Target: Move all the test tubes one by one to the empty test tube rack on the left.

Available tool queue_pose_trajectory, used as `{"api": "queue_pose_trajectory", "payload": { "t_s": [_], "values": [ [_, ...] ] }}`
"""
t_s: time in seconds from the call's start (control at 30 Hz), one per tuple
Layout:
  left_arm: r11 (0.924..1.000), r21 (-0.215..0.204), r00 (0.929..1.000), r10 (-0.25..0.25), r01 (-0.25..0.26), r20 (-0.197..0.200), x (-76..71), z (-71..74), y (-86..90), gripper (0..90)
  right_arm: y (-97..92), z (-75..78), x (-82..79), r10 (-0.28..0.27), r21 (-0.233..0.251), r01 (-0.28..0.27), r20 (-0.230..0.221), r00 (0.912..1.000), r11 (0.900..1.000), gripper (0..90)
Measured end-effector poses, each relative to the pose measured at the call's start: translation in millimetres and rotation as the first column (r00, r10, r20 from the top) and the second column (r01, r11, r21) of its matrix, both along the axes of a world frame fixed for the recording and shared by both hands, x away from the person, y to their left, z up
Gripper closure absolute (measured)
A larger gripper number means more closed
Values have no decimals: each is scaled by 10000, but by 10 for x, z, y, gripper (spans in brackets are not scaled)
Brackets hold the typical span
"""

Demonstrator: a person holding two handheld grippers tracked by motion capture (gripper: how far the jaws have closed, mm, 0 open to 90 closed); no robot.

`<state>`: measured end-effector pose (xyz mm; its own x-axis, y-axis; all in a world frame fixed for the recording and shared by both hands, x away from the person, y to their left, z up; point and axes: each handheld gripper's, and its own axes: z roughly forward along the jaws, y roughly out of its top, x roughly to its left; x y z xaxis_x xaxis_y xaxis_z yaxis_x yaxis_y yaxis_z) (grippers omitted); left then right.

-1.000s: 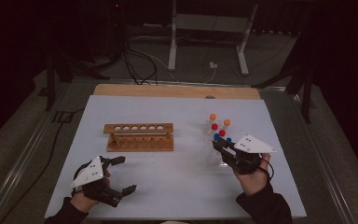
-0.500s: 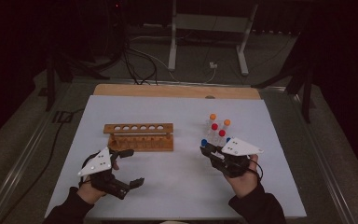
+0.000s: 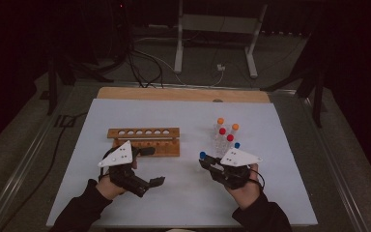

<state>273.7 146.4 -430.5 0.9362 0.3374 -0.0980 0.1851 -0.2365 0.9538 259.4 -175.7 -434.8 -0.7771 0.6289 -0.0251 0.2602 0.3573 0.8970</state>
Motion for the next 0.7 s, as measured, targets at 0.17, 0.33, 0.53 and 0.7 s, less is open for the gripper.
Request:
{"api": "queue_pose_trajectory", "payload": {
  "t_s": [0.17, 0.33, 0.53, 0.7],
  "values": [
    [9999, 21, 9999, -132, 132, 33, 46, 59, -124, 6, 38, -18, -13, 149, -56, -149, -55, 9999, 9999, 771],
    [9993, 38, 9993, -363, 363, 83, 73, 104, -253, 20, 60, -23, -27, 237, -64, -237, -57, 9997, 9997, 771],
    [9982, -70, 9980, -598, 599, 224, 114, 153, -384, 73, 66, -15, -42, 332, 26, -332, -103, 9994, 9994, 771],
    [9977, -25, 9975, -674, 675, 211, 158, 153, -489, 132, 78, -10, -55, 406, 24, -406, -99, 9991, 9992, 771]
  ]
}}
